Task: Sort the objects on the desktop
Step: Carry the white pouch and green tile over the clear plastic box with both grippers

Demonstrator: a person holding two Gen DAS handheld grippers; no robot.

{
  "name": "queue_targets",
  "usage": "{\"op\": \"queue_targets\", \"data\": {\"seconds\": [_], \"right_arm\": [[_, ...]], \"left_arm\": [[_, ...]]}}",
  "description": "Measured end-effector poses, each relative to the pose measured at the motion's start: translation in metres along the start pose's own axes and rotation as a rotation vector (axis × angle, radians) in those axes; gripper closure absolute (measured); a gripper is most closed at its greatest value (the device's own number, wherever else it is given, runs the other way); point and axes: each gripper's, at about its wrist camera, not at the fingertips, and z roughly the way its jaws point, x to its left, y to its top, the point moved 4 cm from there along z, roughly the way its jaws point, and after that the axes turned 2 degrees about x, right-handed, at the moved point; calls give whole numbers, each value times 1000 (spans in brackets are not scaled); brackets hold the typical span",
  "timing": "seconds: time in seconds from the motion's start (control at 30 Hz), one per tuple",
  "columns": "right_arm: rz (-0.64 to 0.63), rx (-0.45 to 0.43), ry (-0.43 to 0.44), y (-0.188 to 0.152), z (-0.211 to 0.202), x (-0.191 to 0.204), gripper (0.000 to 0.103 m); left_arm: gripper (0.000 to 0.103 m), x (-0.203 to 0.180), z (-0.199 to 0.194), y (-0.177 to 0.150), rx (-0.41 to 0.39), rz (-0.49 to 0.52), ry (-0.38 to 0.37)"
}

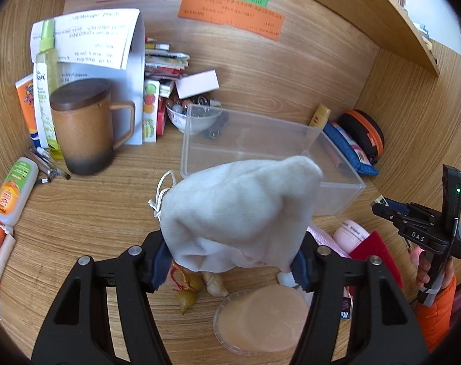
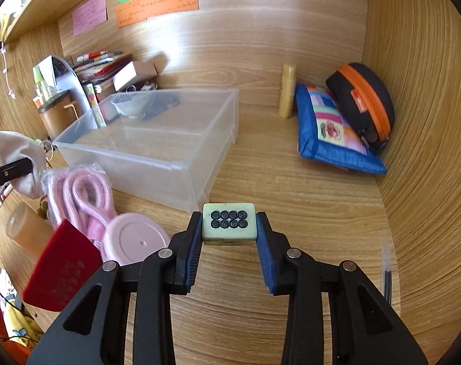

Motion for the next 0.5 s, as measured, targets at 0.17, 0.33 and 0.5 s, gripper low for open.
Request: {"op": "queue_targets", "data": {"seconds": [0.17,0.33,0.5], "right_arm": [[-6,-24,16,11,-7,10,72],[-17,-47,23,22,-15,16,72],[-30,-74,30,35,-23,21,72]], "left_arm": [[39,1,-8,8,-29,6,7],[39,0,-15,18,-53,23,11],[39,1,-17,29,-68,32,2]]}}
